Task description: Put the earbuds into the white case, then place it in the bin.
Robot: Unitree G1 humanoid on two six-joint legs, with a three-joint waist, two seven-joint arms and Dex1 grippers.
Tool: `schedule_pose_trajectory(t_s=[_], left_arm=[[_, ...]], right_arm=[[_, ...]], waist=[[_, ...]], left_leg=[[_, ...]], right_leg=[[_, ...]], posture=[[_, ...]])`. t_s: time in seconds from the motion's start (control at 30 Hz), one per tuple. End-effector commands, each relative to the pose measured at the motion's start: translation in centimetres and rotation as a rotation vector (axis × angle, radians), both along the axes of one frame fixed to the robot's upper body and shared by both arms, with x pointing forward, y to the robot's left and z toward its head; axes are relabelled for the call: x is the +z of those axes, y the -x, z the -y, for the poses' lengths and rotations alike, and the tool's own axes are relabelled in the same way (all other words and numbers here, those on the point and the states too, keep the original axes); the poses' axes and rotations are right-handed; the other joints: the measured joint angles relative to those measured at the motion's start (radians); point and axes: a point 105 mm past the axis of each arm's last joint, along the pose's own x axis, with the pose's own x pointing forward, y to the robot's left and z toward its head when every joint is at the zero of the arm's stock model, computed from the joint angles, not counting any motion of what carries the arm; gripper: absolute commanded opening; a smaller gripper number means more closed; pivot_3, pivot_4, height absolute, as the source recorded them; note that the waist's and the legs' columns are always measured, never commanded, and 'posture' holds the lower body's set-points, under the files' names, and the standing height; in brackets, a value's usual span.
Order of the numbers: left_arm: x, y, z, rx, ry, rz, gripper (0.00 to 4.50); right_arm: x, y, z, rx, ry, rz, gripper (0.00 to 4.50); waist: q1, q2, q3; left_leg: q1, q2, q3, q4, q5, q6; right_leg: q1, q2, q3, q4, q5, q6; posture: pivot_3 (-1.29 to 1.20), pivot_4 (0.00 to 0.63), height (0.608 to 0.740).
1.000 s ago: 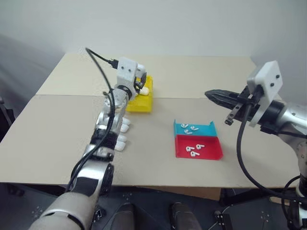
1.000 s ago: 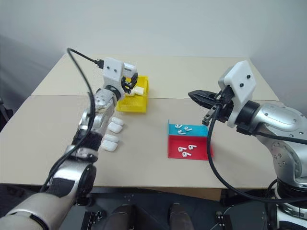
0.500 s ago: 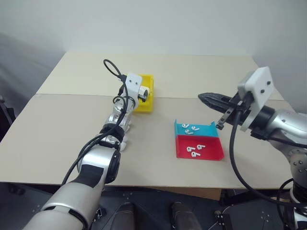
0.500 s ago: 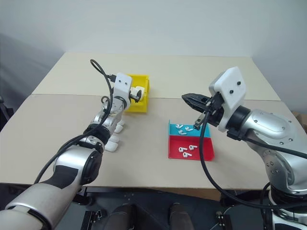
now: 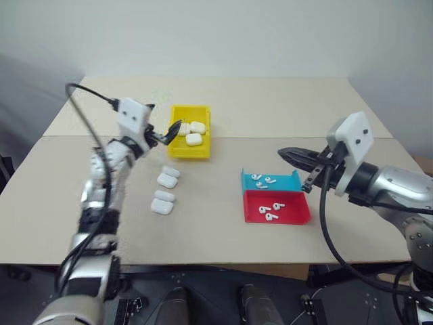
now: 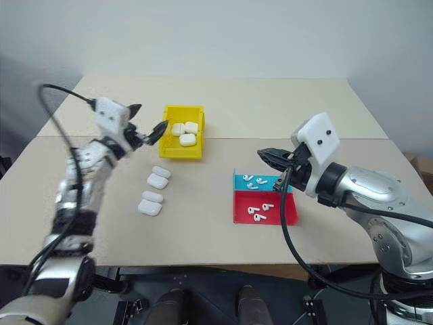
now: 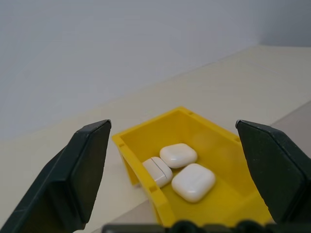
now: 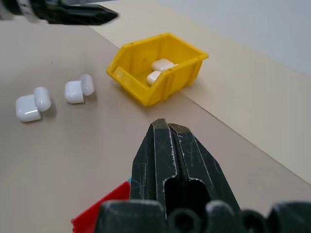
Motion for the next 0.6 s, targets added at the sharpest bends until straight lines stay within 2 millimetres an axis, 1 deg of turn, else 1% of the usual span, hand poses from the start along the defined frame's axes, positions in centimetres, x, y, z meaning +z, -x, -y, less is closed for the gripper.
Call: schedule_pose_trajectory(t_s=[0.03,0.1,0.13,0.23,0.33,0.4,0.5,0.6], left_arm=[[1.5,4.1,0.4,-0.155,-0.035,0.017,4.48],[0.8,6.0,0.1,-0.206,-0.073,-0.030,4.48],[0.5,6.9,0.1,-0.232,-0.079,-0.054,4.48],[-0.4,9.8,0.5,-0.337,-0.113,-0.115,4.48],[-0.8,12.0,0.9,-0.425,-0.128,-0.174,4.48],[-0.6,12.9,1.1,-0.461,-0.117,-0.204,4.48],[-0.5,14.0,1.4,-0.498,-0.158,-0.220,4.48],[-0.5,14.1,1.4,-0.478,-0.178,-0.216,4.48]], right_arm=[[0.6,0.1,0.2,0.028,0.009,0.018,0.00],[0.2,0.0,0.1,0.062,0.024,0.022,0.00],[0.1,0.1,0.0,0.084,0.027,0.032,0.00],[-0.6,0.7,-0.1,0.168,0.054,0.078,0.00],[-1.8,2.1,0.0,0.288,0.092,0.091,0.00],[-2.4,2.9,0.2,0.352,0.109,0.065,0.00],[-2.8,3.7,0.2,0.412,0.127,0.040,0.00],[-2.7,4.1,0.1,0.443,0.124,0.040,0.00]], waist=[[0.004,0.000,0.000],[0.006,0.000,0.000],[0.005,0.000,0.000],[0.009,0.000,0.000],[0.015,0.000,0.000],[0.018,0.000,0.000],[0.018,0.000,0.000],[0.018,0.000,0.000]], left_leg=[[0.001,0.000,0.000,0.000,0.000,0.000],[0.003,0.000,0.000,0.001,0.000,0.000],[0.003,0.000,0.001,0.001,0.000,0.000],[0.004,0.001,0.001,0.001,0.001,0.000],[0.003,0.002,0.001,0.001,0.000,0.000],[0.003,0.001,0.002,0.001,0.000,0.000],[0.004,0.002,0.002,0.001,0.001,0.000],[0.006,0.002,0.002,0.001,0.000,0.000]], right_leg=[[0.001,0.000,0.000,0.000,0.000,0.000],[0.002,0.000,0.000,0.000,-0.002,0.000],[0.003,0.000,0.000,0.000,-0.005,-0.003],[0.003,0.000,0.000,-0.001,-0.007,0.000],[0.002,0.000,-0.001,-0.001,-0.008,0.000],[0.002,0.000,-0.001,-0.001,-0.008,0.000],[0.002,0.000,0.000,-0.001,-0.008,0.000],[0.004,0.000,0.000,0.000,-0.008,-0.001]], posture=[[0.00,0.150,0.740],[0.00,0.150,0.740],[0.00,0.150,0.740],[0.00,0.150,0.740],[0.00,0.150,0.740],[0.00,0.150,0.740],[0.00,0.150,0.740],[0.00,0.150,0.740]])
